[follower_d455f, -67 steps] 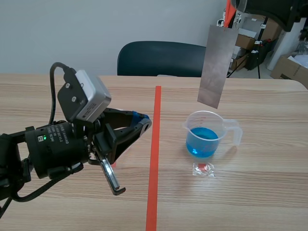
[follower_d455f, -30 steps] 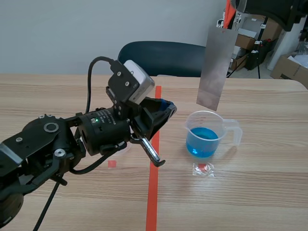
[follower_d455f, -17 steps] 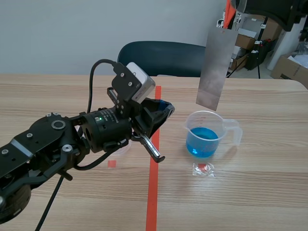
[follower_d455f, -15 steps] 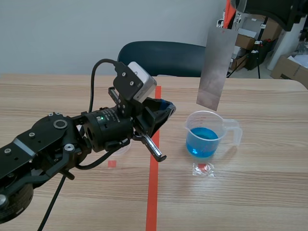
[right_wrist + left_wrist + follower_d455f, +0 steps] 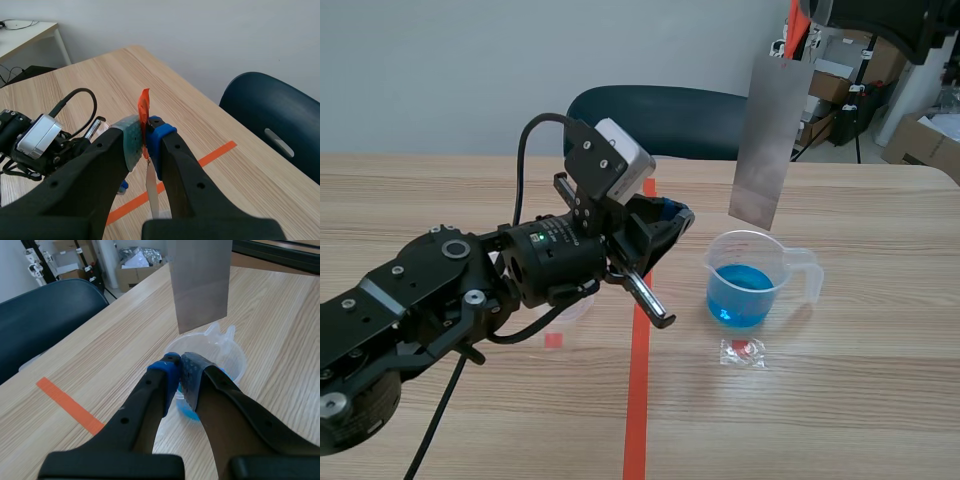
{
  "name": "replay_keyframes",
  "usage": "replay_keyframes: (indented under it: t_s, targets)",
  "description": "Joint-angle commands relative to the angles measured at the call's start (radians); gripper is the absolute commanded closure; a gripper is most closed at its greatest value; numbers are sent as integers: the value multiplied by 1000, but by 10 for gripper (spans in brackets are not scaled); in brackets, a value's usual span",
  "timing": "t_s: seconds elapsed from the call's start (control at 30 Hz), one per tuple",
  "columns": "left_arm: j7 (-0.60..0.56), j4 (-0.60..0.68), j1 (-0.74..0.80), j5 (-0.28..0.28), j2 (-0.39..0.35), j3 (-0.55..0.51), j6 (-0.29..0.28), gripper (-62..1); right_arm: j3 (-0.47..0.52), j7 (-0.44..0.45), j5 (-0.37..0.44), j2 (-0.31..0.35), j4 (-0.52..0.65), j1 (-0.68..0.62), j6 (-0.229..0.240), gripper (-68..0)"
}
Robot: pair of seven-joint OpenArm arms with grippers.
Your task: Do the redox reaction experiment. move the plate over the blue solution
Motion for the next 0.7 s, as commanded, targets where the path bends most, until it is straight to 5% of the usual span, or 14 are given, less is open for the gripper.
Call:
replay_keyframes:
  t_s: [0.0, 0.67]
  targets:
    - [-14, -2, -16, -9, 11, 10, 2, -40, 5, 16, 16, 3, 9, 23, 4, -4]
    - [-18, -48, -29, -10, 24, 13, 2, -40, 5, 16, 16, 3, 9, 23, 4, -4]
